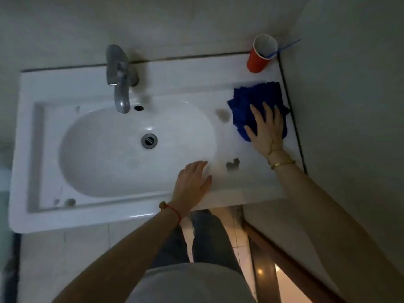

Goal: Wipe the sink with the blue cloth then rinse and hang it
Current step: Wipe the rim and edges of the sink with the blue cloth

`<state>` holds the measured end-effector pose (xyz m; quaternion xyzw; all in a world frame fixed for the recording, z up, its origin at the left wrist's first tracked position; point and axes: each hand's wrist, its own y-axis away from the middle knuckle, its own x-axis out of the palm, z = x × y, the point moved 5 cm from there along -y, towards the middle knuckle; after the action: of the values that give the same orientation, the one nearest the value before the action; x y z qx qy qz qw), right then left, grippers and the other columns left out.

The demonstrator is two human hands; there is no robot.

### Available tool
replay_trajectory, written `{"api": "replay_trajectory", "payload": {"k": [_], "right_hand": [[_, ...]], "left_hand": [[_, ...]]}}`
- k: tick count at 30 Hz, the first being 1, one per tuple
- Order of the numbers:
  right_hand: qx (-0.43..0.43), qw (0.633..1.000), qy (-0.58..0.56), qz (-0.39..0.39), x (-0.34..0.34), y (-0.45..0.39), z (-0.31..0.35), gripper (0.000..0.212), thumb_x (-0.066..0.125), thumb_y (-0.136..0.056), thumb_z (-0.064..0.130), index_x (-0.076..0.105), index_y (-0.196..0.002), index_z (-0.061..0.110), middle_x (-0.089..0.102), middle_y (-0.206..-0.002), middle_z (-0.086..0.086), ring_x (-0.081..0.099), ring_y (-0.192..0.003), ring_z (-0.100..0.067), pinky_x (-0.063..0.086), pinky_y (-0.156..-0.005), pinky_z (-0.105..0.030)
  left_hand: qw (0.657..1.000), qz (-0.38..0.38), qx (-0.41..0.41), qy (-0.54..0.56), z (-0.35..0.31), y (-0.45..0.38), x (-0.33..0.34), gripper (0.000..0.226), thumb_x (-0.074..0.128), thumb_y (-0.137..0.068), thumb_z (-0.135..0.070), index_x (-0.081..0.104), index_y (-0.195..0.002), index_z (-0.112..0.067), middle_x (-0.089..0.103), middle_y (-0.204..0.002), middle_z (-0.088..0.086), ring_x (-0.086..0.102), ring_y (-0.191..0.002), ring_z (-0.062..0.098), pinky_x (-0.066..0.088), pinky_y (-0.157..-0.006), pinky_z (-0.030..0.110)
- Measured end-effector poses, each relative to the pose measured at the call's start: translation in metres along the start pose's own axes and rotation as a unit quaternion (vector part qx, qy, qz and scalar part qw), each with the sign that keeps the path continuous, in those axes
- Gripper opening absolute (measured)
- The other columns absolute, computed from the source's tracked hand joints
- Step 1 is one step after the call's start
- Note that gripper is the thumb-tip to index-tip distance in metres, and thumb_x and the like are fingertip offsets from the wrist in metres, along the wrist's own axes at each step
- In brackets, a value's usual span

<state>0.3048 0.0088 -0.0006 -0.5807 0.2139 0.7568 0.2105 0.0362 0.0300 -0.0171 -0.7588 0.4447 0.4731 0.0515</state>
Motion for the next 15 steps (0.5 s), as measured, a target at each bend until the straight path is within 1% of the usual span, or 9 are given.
{"api": "replay_trajectory", "payload": {"k": [2,3,5,7,9,10,13,15], "right_hand": [[-0.01,1.0,0.02,0.009,0.003,-0.014,-0.004,0.067,0.052,-0.094,0.043,0.025,-0.152,0.023,0.021,-0.157,-0.018,0.022,-0.138,-0.048,0.023,-0.112,-0.06],[-0.018,0.999,0.032,0.01,0.006,-0.019,-0.005,0.069,0.053,-0.093,0.045,0.024,-0.152,0.024,0.02,-0.157,-0.018,0.028,-0.134,-0.048,0.028,-0.109,-0.058],[-0.043,0.998,0.052,0.017,0.014,-0.03,-0.004,0.074,0.053,-0.091,0.052,0.022,-0.152,0.024,0.022,-0.156,-0.018,0.04,-0.122,-0.046,0.038,-0.099,-0.052],[-0.054,0.996,0.072,0.014,0.019,-0.036,-0.005,0.076,0.054,-0.088,0.057,0.026,-0.151,0.025,0.027,-0.154,-0.017,0.044,-0.111,-0.043,0.04,-0.091,-0.047],[-0.045,0.996,0.074,-0.002,0.025,-0.038,-0.006,0.071,0.052,-0.088,0.057,0.033,-0.148,0.026,0.033,-0.15,-0.016,0.045,-0.106,-0.041,0.04,-0.087,-0.045],[-0.041,0.997,0.07,-0.011,0.028,-0.036,-0.005,0.066,0.051,-0.088,0.056,0.036,-0.146,0.026,0.037,-0.148,-0.015,0.045,-0.104,-0.04,0.041,-0.086,-0.045],[-0.041,0.997,0.049,-0.042,0.034,-0.023,-0.002,0.054,0.047,-0.092,0.048,0.044,-0.141,0.026,0.043,-0.143,-0.013,0.046,-0.101,-0.039,0.044,-0.083,-0.044],[-0.051,0.996,0.043,-0.058,0.037,-0.008,0.001,0.05,0.046,-0.094,0.044,0.045,-0.14,0.026,0.044,-0.142,-0.012,0.046,-0.102,-0.038,0.043,-0.083,-0.043]], "left_hand": [[1.0,0.004,-0.003,0.003,-0.003,-0.003,0.007,0.054,0.048,-0.102,-0.039,0.039,-0.149,-0.013,0.045,-0.151,0.004,0.042,-0.137,0.021,0.033,-0.112,0.035],[1.0,0.005,0.002,0.001,-0.003,0.0,0.01,0.055,0.048,-0.102,-0.038,0.038,-0.15,-0.012,0.045,-0.151,0.005,0.042,-0.137,0.022,0.035,-0.112,0.036],[1.0,0.01,-0.002,0.003,-0.002,0.001,0.016,0.057,0.047,-0.102,-0.04,0.037,-0.151,-0.012,0.045,-0.151,0.006,0.043,-0.136,0.022,0.036,-0.112,0.038],[1.0,0.006,-0.006,0.005,-0.002,-0.001,0.014,0.062,0.039,-0.1,-0.047,0.036,-0.151,-0.013,0.046,-0.15,0.005,0.044,-0.135,0.021,0.036,-0.111,0.036],[1.0,0.002,0.0,-0.009,0.0,-0.003,0.013,0.067,0.031,-0.097,-0.052,0.035,-0.151,-0.014,0.048,-0.148,0.005,0.046,-0.133,0.022,0.039,-0.108,0.036],[1.0,0.001,0.008,-0.018,0.0,-0.003,0.014,0.067,0.031,-0.097,-0.053,0.035,-0.151,-0.014,0.048,-0.148,0.005,0.046,-0.132,0.022,0.041,-0.108,0.037],[0.999,0.004,0.027,-0.025,0.003,-0.007,0.014,0.065,0.036,-0.098,-0.05,0.034,-0.152,-0.014,0.048,-0.147,0.005,0.047,-0.131,0.021,0.043,-0.106,0.037],[0.999,0.002,0.034,-0.024,0.005,-0.007,0.014,0.066,0.036,-0.098,-0.05,0.033,-0.153,-0.014,0.047,-0.148,0.006,0.047,-0.131,0.021,0.043,-0.105,0.036]]}}
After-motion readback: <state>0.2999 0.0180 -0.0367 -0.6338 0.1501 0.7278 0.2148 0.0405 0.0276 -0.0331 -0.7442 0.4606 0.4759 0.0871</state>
